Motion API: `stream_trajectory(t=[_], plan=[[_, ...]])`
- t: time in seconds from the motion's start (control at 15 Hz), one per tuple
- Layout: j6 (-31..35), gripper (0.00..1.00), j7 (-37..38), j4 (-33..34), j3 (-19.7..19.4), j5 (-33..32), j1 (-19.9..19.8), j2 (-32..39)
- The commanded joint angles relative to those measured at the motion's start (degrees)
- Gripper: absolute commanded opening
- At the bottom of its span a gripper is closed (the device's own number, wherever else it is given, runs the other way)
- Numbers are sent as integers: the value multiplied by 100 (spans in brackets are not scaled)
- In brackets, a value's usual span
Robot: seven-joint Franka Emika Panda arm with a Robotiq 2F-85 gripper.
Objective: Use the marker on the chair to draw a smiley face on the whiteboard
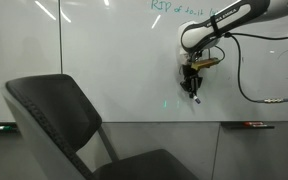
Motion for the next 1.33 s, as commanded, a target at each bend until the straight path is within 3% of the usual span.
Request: stream_trajectory(t=[0.0, 0.93, 1.27], plan=[[338, 6, -281, 579, -154, -136, -255, 324], [333, 6, -326, 547, -140, -459, -277, 153], [20, 6, -326, 162, 17, -113, -227, -145]])
